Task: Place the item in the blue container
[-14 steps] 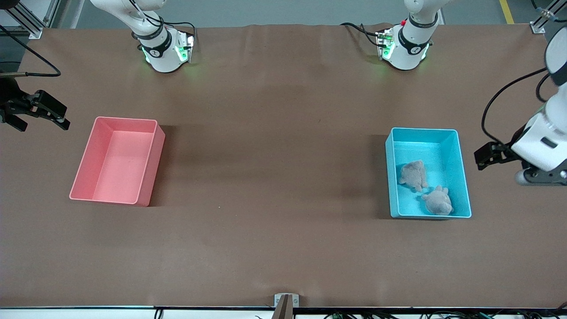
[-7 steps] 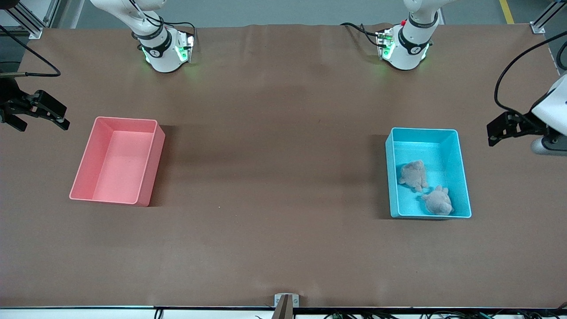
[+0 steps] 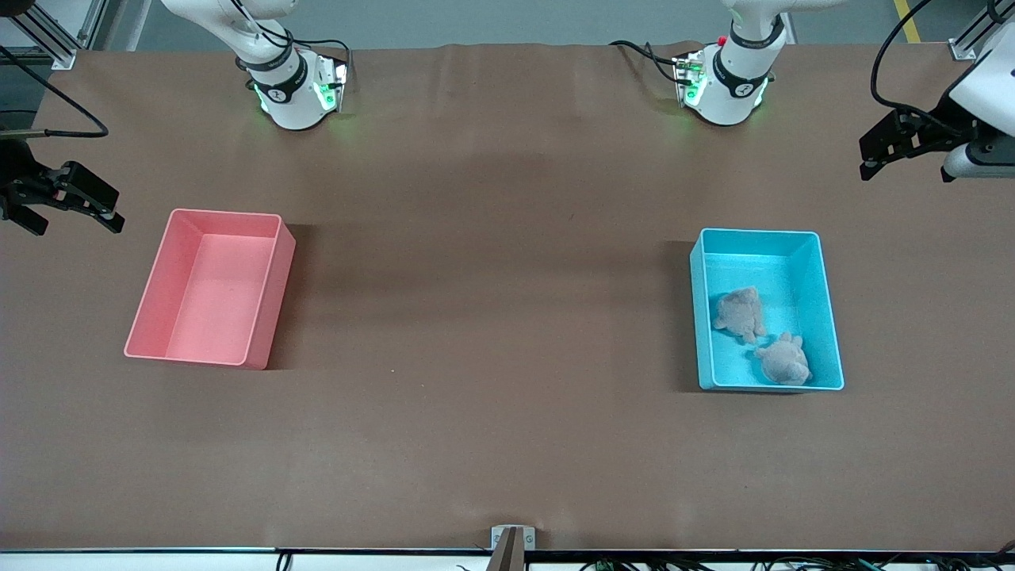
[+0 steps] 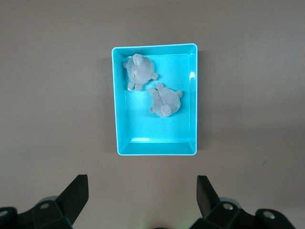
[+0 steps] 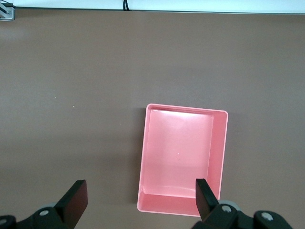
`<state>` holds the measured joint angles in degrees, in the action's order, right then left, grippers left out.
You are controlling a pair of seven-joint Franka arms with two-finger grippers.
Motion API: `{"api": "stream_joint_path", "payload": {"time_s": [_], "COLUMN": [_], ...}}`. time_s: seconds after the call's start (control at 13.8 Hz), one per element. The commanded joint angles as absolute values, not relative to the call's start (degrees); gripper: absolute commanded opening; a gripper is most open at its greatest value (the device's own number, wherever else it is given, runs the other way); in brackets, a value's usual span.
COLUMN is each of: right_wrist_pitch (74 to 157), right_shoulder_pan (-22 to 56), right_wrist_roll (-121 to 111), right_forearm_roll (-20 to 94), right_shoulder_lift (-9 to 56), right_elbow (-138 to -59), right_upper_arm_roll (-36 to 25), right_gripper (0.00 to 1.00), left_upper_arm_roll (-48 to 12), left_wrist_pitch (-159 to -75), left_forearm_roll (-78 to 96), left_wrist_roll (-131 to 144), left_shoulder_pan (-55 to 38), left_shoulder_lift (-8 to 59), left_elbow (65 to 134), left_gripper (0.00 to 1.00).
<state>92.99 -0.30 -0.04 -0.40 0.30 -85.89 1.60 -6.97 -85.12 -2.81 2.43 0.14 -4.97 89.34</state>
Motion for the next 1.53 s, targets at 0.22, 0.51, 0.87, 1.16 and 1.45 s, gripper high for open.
{"api": "stream_joint_path", "payload": {"time_s": [0.22,0.51,0.87,1.16,1.45], "right_wrist_pitch": [92.5,92.4,92.5,92.7,92.5], "right_shoulder_pan": [-1.4,-2.7,-3.2,-2.7,-3.1], "right_wrist_roll": [-0.4,-0.3,-0.1,0.0,-0.1], "right_forearm_roll": [-1.2,-1.1,-0.5,-0.6,-0.5], "right_shoulder_lift": [0.7,0.8,0.8,1.7,1.8], "right_elbow": [-84.9,-84.9,-84.9,-84.9,-83.9], "right_upper_arm_roll": [2.3,2.3,2.3,2.4,2.3], "right_gripper": [1.00,1.00,1.00,1.00,1.00], "left_upper_arm_roll": [-7.5,-7.3,-7.4,-7.1,-7.0], "left_wrist_pitch": [-87.2,-86.8,-87.3,-87.2,-87.0], "left_forearm_roll": [-2.7,-3.4,-4.4,-4.4,-3.5], "left_wrist_roll": [4.0,2.9,3.7,3.1,2.7], "left_shoulder_pan": [-0.2,0.0,-0.4,0.1,0.1], "left_shoulder_lift": [-5.2,-1.8,-1.7,-1.7,-1.7], "left_elbow": [90.5,85.6,85.5,85.5,85.6], "left_gripper": [1.00,1.00,1.00,1.00,1.00]}}
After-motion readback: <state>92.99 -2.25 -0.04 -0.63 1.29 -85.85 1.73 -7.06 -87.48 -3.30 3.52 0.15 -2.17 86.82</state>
